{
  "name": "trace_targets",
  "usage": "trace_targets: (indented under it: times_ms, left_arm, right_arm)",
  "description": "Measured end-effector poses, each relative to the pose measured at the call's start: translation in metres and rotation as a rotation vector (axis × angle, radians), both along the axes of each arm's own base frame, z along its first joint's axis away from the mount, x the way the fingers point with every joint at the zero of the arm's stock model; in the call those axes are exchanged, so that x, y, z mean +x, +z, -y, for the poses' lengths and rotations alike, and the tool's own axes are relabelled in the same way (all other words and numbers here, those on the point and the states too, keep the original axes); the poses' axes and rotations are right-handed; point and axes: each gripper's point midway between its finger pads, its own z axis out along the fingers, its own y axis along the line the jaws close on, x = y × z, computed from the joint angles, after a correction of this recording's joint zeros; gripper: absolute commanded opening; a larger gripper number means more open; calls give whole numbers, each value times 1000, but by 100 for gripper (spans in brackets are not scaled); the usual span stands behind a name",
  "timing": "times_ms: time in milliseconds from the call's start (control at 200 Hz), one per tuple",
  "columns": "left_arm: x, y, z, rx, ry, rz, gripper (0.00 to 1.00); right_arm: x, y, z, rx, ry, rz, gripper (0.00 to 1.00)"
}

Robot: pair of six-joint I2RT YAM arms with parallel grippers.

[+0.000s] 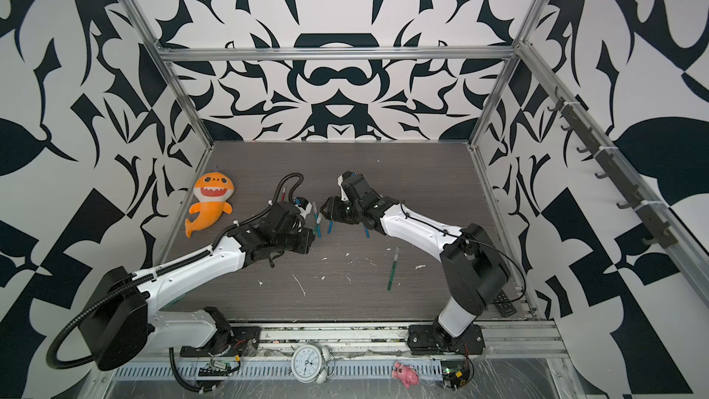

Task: Remove protective caps from carving knives
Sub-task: Remove the protective sleeve from the carving knife.

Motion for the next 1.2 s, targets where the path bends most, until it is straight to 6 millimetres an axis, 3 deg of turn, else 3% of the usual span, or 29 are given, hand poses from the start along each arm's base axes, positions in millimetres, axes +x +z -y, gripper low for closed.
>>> trace_targets:
  times_ms: [1205]
  left_arm:
    - [0, 1, 4, -15, -8, 13, 0]
  right_arm:
    - [6, -18, -20, 91, -18, -55, 23]
